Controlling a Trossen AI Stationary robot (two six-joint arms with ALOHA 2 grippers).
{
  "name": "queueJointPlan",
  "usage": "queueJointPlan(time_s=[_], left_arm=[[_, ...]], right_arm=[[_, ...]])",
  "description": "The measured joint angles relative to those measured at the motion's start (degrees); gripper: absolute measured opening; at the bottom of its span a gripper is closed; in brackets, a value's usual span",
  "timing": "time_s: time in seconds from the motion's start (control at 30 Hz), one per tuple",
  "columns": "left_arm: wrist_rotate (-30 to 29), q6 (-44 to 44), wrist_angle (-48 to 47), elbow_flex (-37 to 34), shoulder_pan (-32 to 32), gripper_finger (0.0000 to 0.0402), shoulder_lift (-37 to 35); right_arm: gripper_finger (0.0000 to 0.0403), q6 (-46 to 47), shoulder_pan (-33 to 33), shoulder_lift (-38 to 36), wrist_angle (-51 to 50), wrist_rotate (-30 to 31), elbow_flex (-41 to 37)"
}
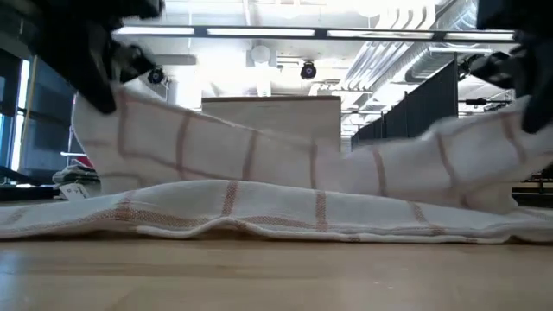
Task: Fold towel
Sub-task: Fold the white squared towel
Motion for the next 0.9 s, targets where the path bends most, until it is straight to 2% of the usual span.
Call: queueJointPlan(time_s=[0.1, 0.3, 0.53, 0.7, 0.9], left_arm=[[0.9, -1.6, 2.9, 0.0, -1.6, 0.0007, 0.0], [1.6, -8.0, 2.4, 0.0, -3.3, 0.0007, 0.5], [8.6, -14.3, 2.7, -0.1, -3.2, 0.002, 0.6], [9.4, -20.2, 2.7, -0.1, -2.3, 0.0051, 0.7], [16.5, -26.9, 2.9, -0.1, -2.6, 0.0116, 0.7]], right_arm=[[0.0013, 0.1, 1.6, 0.0, 3.9, 0.0, -1.1], [0.0023, 1.3, 3.5, 0.0, 4.6, -0.4, -1.2], [0.0038, 8.0, 3.7, 0.6, 4.1, -4.5, -1.2], [0.0106, 14.6, 2.9, 0.8, 4.0, -7.6, -1.2], [0.0201, 17.8, 3.9, 0.9, 3.6, -13.3, -1.2]])
